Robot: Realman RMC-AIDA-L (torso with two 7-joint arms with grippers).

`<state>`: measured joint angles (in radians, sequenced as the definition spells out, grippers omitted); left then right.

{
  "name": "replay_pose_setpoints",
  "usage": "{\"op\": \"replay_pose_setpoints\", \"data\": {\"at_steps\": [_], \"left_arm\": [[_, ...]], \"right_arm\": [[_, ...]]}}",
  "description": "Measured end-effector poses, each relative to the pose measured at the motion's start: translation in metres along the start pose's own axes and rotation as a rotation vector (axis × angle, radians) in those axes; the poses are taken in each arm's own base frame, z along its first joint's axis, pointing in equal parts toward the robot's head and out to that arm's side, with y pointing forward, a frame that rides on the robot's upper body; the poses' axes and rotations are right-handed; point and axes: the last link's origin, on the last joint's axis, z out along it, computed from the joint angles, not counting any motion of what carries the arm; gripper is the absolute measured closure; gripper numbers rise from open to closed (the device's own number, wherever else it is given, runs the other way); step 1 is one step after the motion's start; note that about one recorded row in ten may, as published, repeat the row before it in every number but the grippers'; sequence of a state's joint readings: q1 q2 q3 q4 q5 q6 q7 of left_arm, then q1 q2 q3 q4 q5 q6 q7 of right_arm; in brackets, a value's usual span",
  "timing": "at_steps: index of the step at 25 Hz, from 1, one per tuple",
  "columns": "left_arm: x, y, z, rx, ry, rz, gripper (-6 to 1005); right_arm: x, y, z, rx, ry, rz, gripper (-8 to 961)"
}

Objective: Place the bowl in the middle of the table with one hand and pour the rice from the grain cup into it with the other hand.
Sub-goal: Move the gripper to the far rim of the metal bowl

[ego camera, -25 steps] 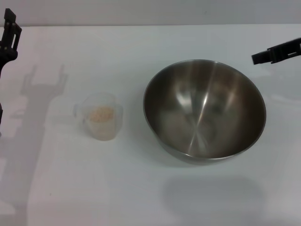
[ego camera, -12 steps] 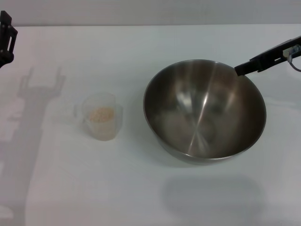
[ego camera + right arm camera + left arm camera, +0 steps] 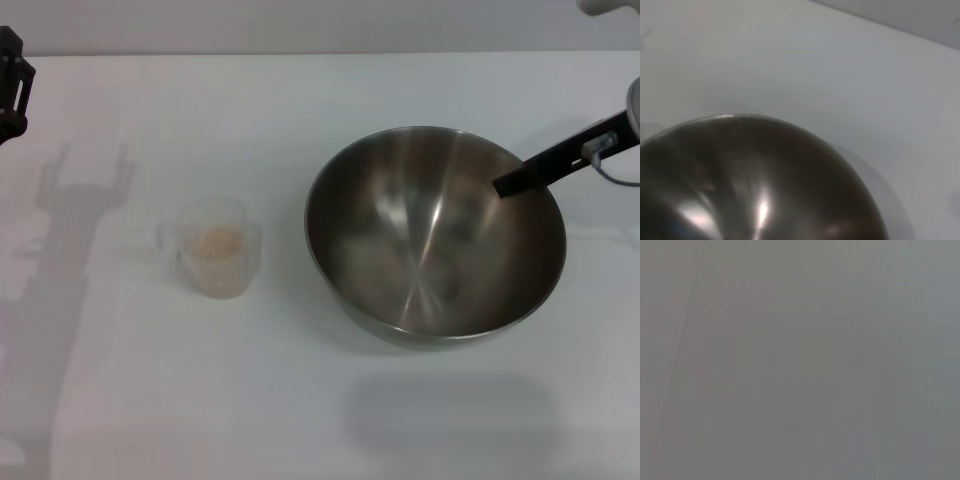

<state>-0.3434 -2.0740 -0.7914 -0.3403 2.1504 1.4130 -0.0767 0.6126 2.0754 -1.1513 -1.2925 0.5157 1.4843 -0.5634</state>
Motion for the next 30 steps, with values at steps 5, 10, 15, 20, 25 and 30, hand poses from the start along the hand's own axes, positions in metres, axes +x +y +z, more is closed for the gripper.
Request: {"op": "replay_pose_setpoints", "data": {"at_steps": [5,10,15,20,25,30], "left_arm": [[0.0,0.0,0.0,0.0,-0.002,0.002,257],[-0.001,-0.001,-0.001,0.004,-0.004,0.002,257],[-0.001,-0.002,-0.002,0.008,-0.005,0.003,257],[-0.001,-0.002,-0.002,0.009,-0.005,0.003,257],[-0.001,-0.003,-0.002,0.011,-0.004,0.003,257],[0.0,-0.003,-0.002,0.012,-0.004,0.003,257]], "right_arm": [[0.002,0.0,0.012,-0.016,0.025,0.015,521],[0.003,-0.001,0.02,-0.016,0.037,0.024,540],[0.003,-0.003,0.019,-0.007,0.027,0.026,558],[0.004,-0.004,0.02,-0.008,0.032,0.022,577],[0.004,-0.005,0.018,-0.003,0.029,0.022,810],[0.004,-0.009,0.015,0.003,0.016,0.031,949]]}}
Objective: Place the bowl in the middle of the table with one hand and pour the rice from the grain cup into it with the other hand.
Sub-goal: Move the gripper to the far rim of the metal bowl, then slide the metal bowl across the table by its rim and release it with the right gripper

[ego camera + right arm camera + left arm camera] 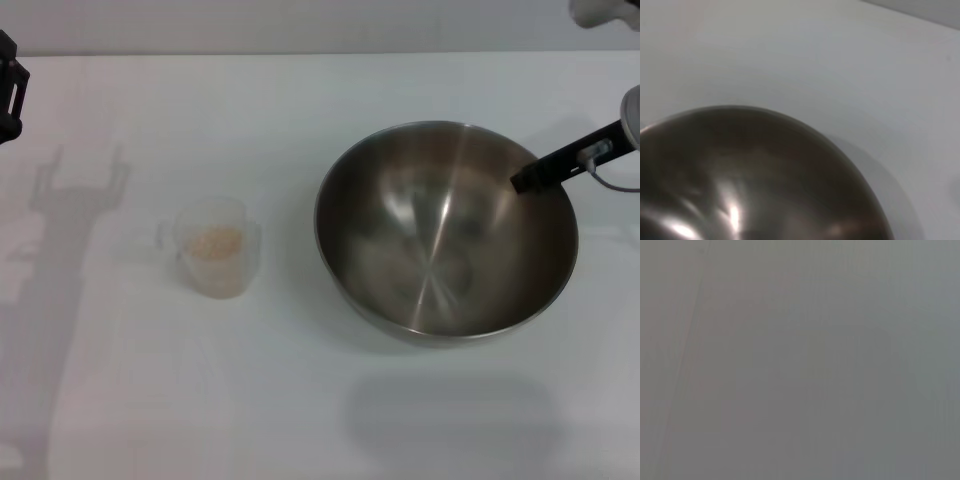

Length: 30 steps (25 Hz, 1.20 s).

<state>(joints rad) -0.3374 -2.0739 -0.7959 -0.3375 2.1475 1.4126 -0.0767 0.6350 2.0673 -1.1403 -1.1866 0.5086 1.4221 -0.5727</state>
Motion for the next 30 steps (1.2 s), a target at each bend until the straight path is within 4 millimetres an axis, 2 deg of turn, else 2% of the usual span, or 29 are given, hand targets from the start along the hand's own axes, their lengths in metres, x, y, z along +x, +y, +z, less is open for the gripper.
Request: {"op": "replay_pose_setpoints", "data": {"at_steps": [10,16,23,30], "left_arm": [[0.0,0.001,0.0,-0.004,0.003,0.0,256],[0.001,0.0,0.0,-0.005,0.004,0.002,256],[0.001,0.0,0.0,-0.006,0.005,0.003,256],[0.001,0.002,0.0,-0.012,0.005,-0.002,256]], "right_arm": [[-0.008,-0.002,-0.029,-0.039,-0.111,-0.003,950],[-0.008,0.003,-0.037,-0.09,-0.156,-0.033,949],[-0.001,0.018,-0.038,-0.212,-0.167,-0.107,948],[0.005,0.034,-0.022,-0.281,-0.089,-0.158,947]]}}
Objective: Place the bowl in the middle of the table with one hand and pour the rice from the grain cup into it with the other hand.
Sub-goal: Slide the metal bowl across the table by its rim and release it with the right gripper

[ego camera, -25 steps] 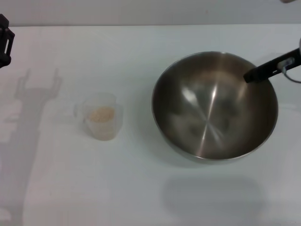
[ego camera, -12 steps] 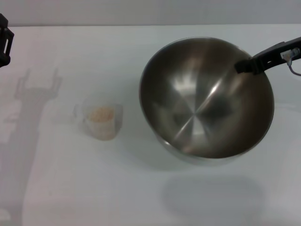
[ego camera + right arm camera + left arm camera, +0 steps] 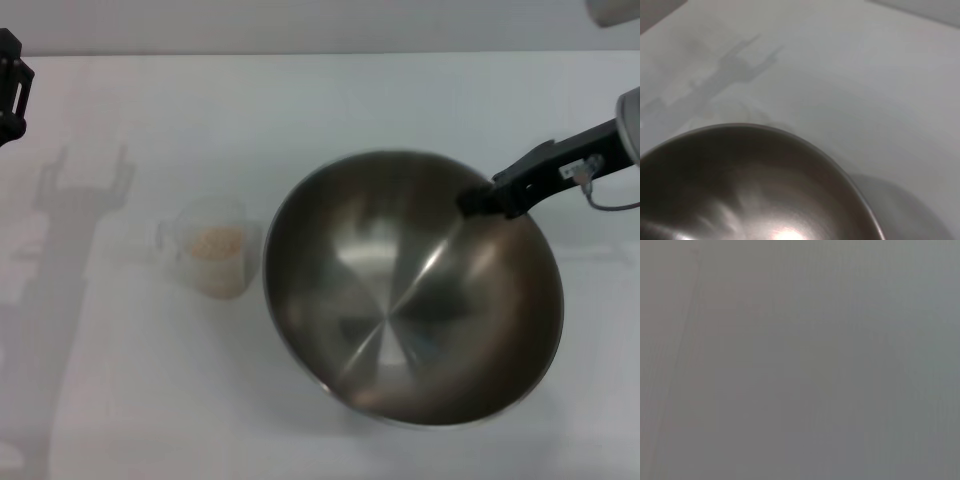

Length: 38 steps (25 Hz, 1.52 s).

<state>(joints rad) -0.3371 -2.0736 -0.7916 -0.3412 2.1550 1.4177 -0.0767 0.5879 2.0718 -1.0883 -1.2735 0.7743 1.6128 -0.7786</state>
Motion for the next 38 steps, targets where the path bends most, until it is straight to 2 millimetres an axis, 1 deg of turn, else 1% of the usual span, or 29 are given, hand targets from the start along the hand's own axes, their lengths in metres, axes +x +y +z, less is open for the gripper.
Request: {"op": "replay_pose_setpoints", "data": {"at_steps": [1,12,20,24,29,33,38], "left_arm": [[0.0,0.0,-0.001,0.0,0.0,0.0,256],[0.001,0.0,-0.002,0.0,0.007,-0.001,256],[0.001,0.0,-0.005,0.005,0.01,-0.004,256],[0.001,0.0,-0.005,0.005,0.01,-0.005,256],[0.001,0.0,-0.006,0.006,0.011,-0.024,256],[0.001,-0.001,-0.006,0.006,0.011,-0.031,256],[0.001,-0.001,-0.008,0.01,0.008,-0.032,256]], "right_arm": [[0.0,0.003,0.005,-0.014,0.021,-0.008,947],[0.003,0.002,0.023,-0.028,0.102,0.003,946],[0.003,0.001,0.028,-0.021,0.12,0.005,945],[0.003,0.001,0.035,-0.038,0.137,0.013,944],[0.003,0.003,0.039,-0.043,0.16,-0.003,919],[0.0,0.004,0.038,-0.037,0.162,-0.019,749],[-0.007,0.005,0.03,-0.008,0.133,-0.071,650]]}}
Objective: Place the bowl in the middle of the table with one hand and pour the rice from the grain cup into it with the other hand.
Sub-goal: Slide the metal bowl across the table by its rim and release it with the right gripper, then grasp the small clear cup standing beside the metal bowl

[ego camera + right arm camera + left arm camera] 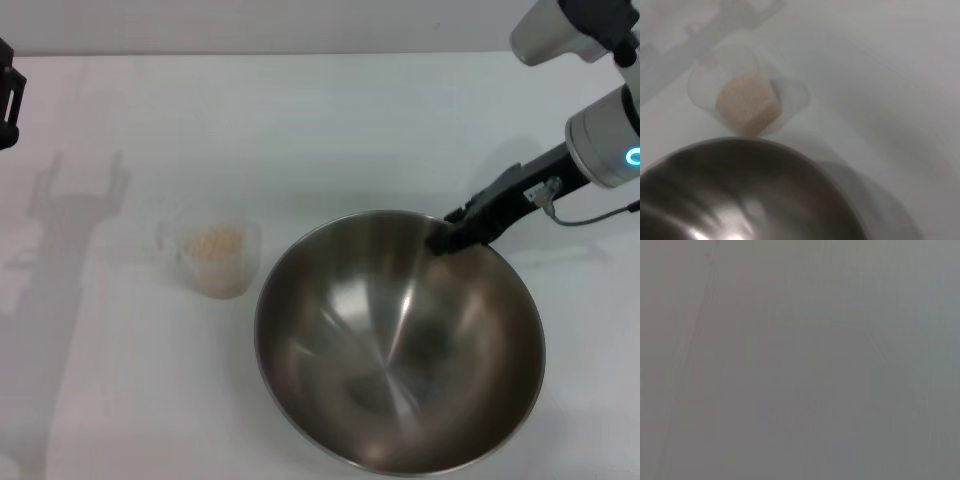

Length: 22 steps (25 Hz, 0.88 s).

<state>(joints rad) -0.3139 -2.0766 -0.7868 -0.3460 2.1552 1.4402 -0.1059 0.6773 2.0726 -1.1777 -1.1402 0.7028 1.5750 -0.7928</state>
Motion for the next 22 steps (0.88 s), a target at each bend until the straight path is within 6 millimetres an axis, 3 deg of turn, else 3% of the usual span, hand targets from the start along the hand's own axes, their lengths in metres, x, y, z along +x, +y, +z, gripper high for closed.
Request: {"op": "replay_pose_setpoints", "data": {"at_steps": [6,12,16,22], "left_arm": [[-0.001,-0.004,-0.005,0.011,-0.009,0.008,256],[-0.002,-0.01,-0.01,0.024,-0.022,0.022,256],[-0.004,-0.012,-0.013,0.027,-0.036,0.03,257],[-0.008,-0.011,-0.015,0.018,-0.061,0.034,257]], "right_arm": [[-0.016,0.0,-0.016,0.01,-0.11,-0.074,531],[-0.032,-0.002,-0.029,0.033,-0.265,-0.15,521],[-0.041,-0.016,-0.04,0.13,-0.444,-0.185,522],[-0.039,-0.037,-0.051,0.286,-0.646,-0.19,522]]}}
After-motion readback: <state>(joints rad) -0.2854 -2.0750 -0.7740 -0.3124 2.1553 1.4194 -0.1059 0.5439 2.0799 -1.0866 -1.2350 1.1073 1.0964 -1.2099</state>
